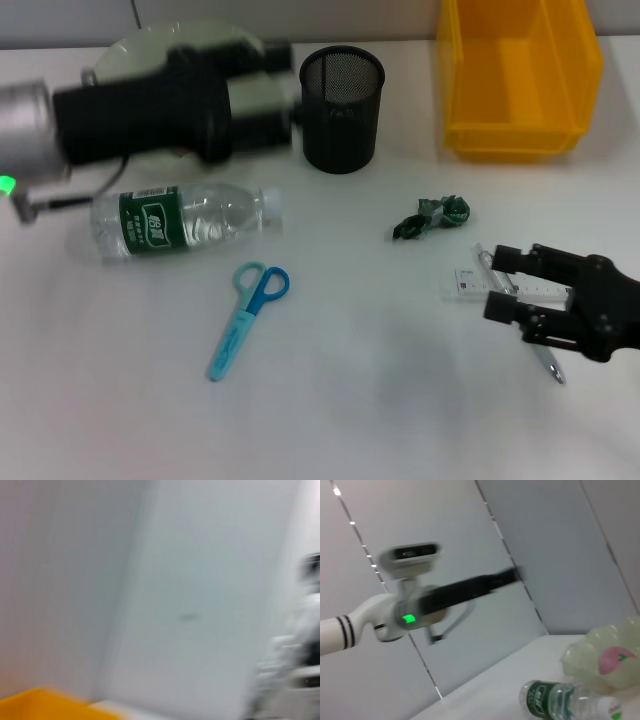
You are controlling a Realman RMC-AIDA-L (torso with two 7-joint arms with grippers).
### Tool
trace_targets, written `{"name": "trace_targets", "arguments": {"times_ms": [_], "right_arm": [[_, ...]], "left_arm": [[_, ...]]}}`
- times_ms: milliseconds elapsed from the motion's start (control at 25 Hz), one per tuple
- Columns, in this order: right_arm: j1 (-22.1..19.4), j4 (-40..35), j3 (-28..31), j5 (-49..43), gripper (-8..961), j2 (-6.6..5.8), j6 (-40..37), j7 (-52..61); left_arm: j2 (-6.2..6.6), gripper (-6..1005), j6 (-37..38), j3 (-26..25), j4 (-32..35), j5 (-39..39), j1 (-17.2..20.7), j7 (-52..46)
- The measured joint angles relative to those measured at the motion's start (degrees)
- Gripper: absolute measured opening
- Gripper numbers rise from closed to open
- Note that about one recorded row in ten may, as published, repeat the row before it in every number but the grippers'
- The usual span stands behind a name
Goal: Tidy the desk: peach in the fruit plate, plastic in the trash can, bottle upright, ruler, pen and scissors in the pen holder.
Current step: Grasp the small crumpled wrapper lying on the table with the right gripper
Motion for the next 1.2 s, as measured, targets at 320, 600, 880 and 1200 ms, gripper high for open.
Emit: {"name": "trace_targets", "arguments": {"times_ms": [320,600,880,1200], "right_arm": [[0.7,-21.7,-1.2,-0.7,742,0.07,-0.3,22.9],[12.8,-39.5,-6.4,-15.2,742,-4.33,-0.1,52.2],[25.5,-35.5,-11.0,-30.9,742,-6.85,1.2,62.3],[32.9,-25.9,-24.0,-39.2,742,-4.95,14.3,65.2]], "left_arm": [[-0.21,712,25.6,-1.5,-5.8,0.3,1.6,10.0],[-0.12,712,22.9,-1.2,-16.5,0.8,1.1,14.1],[-0.29,713,20.7,-0.5,-19.7,0.9,1.5,17.7],[-0.27,713,15.6,-0.5,-19.7,0.9,3.1,17.8]]}}
